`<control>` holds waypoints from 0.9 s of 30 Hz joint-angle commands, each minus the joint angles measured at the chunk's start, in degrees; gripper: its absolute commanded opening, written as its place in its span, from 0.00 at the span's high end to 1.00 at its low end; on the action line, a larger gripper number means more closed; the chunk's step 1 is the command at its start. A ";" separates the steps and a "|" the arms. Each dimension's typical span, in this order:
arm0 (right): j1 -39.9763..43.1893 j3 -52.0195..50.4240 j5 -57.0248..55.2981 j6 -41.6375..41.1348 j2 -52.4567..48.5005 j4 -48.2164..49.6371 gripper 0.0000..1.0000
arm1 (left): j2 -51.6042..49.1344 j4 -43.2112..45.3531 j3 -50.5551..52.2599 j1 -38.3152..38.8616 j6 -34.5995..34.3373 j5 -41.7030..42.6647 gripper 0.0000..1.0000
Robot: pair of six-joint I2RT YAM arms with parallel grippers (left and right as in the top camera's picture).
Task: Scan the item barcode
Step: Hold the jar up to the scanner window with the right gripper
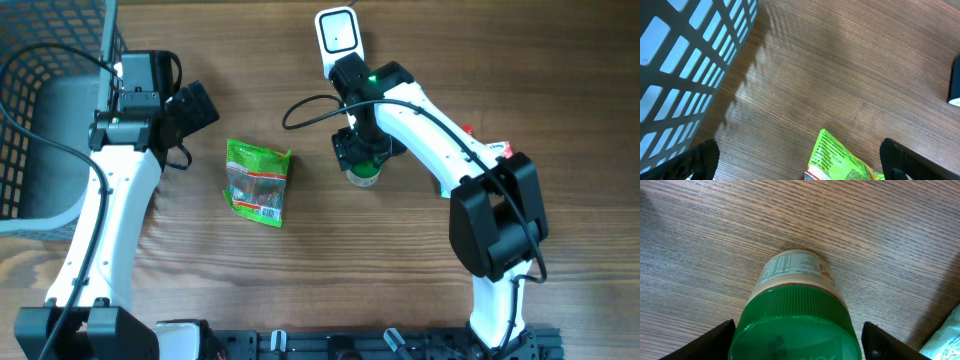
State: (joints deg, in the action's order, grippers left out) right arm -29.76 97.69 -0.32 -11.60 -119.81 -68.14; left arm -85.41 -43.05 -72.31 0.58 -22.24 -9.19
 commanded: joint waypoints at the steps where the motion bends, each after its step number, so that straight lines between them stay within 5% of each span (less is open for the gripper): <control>1: -0.02 -1.25 -1.20 1.07 -0.90 0.94 0.19 | 0.00 0.13 -0.28 -0.11 -0.74 -0.52 0.00; 5: -0.02 -4.96 -1.18 1.09 -0.90 5.01 0.16 | 0.00 0.13 -0.28 -0.11 -0.74 -0.52 0.00; 7: -0.02 -6.88 -1.16 1.09 -0.90 7.39 0.02 | 0.00 0.13 -0.28 -0.11 -0.74 -0.52 0.00; 11: 0.04 -8.74 -0.76 1.09 -0.90 9.14 0.00 | 0.00 0.15 -0.28 -0.11 -0.74 -0.52 0.00; 15: 0.04 -8.79 -1.01 1.09 -0.90 10.43 0.16 | 0.00 0.15 -0.28 -0.11 -0.74 -0.52 0.00; 27: 0.02 -8.85 -0.76 -0.57 -0.90 9.81 0.27 | 0.00 0.15 -0.28 -0.11 -0.74 -0.52 0.00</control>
State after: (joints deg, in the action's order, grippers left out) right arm -29.76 89.27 -0.47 -10.90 -119.83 -58.61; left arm -85.41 -43.07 -72.31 0.58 -22.24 -9.19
